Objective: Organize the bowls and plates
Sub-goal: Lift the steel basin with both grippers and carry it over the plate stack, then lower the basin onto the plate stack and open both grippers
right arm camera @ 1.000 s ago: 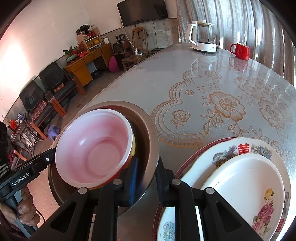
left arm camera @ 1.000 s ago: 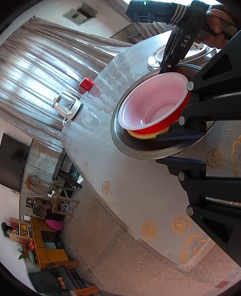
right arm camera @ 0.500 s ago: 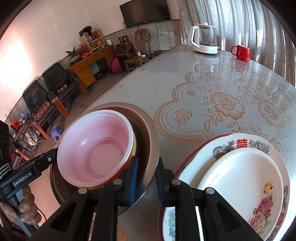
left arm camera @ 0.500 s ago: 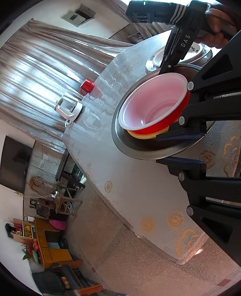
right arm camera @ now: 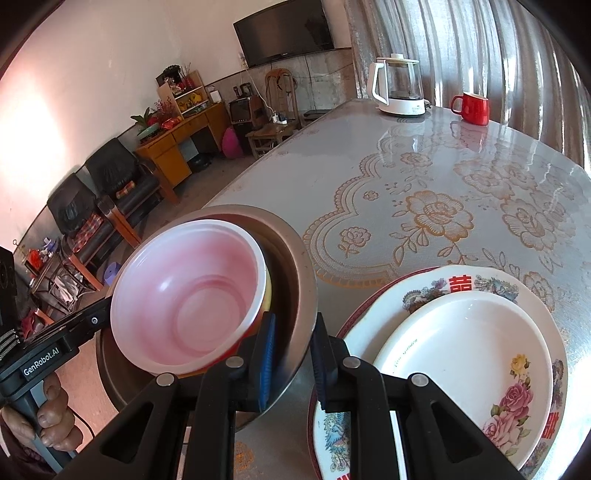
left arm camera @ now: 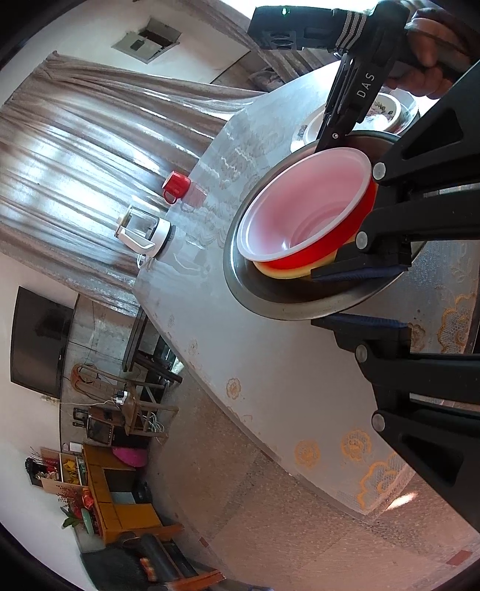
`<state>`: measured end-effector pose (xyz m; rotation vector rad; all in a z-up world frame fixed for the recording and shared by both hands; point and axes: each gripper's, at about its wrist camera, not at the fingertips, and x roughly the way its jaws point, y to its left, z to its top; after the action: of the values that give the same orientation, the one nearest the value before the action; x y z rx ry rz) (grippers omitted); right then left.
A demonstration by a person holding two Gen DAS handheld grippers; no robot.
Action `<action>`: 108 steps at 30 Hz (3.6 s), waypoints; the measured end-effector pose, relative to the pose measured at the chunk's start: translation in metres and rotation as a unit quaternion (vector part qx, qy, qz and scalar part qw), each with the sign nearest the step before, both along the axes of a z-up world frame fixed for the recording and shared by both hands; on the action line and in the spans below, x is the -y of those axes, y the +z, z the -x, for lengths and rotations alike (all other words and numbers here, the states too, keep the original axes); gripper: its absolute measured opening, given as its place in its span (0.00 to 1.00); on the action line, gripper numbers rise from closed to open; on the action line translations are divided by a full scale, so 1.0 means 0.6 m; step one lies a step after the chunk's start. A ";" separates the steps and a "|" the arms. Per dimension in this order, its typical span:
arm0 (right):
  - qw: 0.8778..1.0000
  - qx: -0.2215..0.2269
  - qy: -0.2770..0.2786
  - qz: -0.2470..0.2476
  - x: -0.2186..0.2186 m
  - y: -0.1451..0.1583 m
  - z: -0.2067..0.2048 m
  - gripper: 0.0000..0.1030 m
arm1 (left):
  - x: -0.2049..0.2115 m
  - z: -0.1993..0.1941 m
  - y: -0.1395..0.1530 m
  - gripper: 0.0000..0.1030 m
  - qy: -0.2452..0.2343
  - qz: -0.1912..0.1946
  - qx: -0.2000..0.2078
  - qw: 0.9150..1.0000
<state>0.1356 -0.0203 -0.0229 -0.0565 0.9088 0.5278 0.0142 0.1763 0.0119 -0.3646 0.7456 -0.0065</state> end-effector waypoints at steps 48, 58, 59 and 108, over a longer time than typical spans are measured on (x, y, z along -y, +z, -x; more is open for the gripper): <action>0.983 0.046 -0.179 -0.016 0.261 0.071 0.058 0.18 | 0.238 -0.080 0.059 0.17 -0.192 0.010 0.019 0.981; 0.978 0.034 -0.207 -0.016 0.298 0.056 0.064 0.18 | 0.263 -0.091 0.036 0.17 -0.207 0.015 -0.004 0.978; 0.978 0.034 -0.207 -0.015 0.299 0.056 0.065 0.18 | 0.265 -0.092 0.035 0.17 -0.208 0.014 -0.006 0.978; 0.976 -0.010 -0.215 -0.039 0.310 0.013 0.046 0.16 | 0.265 -0.089 -0.010 0.20 -0.211 0.011 -0.047 0.976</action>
<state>0.1081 -0.2066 -0.0153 0.2147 0.8873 0.1599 0.0674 0.0175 0.0061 -0.2229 0.9053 -0.4001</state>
